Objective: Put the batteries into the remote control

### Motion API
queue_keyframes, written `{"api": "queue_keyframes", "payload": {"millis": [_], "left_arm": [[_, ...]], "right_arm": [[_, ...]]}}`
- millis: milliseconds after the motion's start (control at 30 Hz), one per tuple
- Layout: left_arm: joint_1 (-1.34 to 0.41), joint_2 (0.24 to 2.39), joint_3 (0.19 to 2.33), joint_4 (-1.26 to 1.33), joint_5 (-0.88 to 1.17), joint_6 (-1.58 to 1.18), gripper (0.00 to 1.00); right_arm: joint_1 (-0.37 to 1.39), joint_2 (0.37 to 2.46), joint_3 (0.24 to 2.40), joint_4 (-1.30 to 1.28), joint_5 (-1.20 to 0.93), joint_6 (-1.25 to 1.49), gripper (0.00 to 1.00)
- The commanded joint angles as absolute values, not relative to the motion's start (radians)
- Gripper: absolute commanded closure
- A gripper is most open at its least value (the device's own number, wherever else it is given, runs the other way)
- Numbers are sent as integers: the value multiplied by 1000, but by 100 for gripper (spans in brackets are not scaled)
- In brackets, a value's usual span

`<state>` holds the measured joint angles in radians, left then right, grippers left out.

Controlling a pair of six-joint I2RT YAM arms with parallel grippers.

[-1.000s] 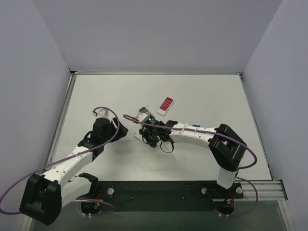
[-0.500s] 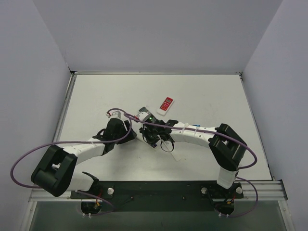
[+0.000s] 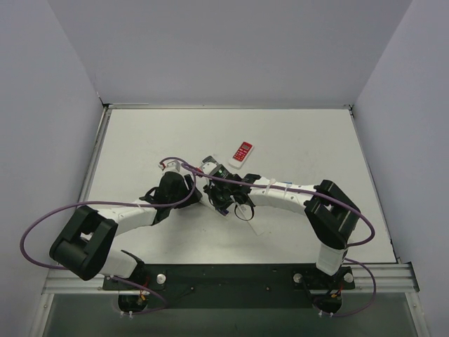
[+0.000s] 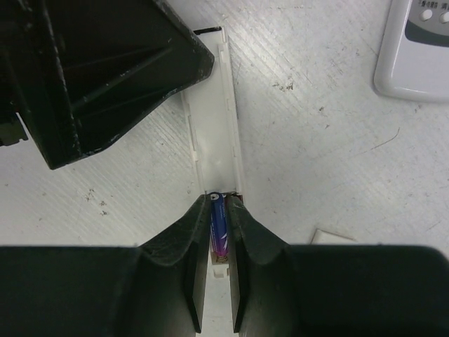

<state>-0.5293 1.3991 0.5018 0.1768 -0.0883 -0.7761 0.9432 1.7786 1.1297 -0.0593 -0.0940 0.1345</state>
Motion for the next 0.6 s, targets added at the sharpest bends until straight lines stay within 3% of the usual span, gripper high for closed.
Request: {"api": "queue_keyframes", "payload": {"millis": [0, 567], "left_arm": [[-540, 1413, 495, 169, -104, -782, 31], [-545, 1404, 492, 141, -120, -790, 32]], "right_arm": [[939, 1796, 1131, -49, -107, 150, 88], [939, 1807, 1063, -37, -87, 138, 93]]}}
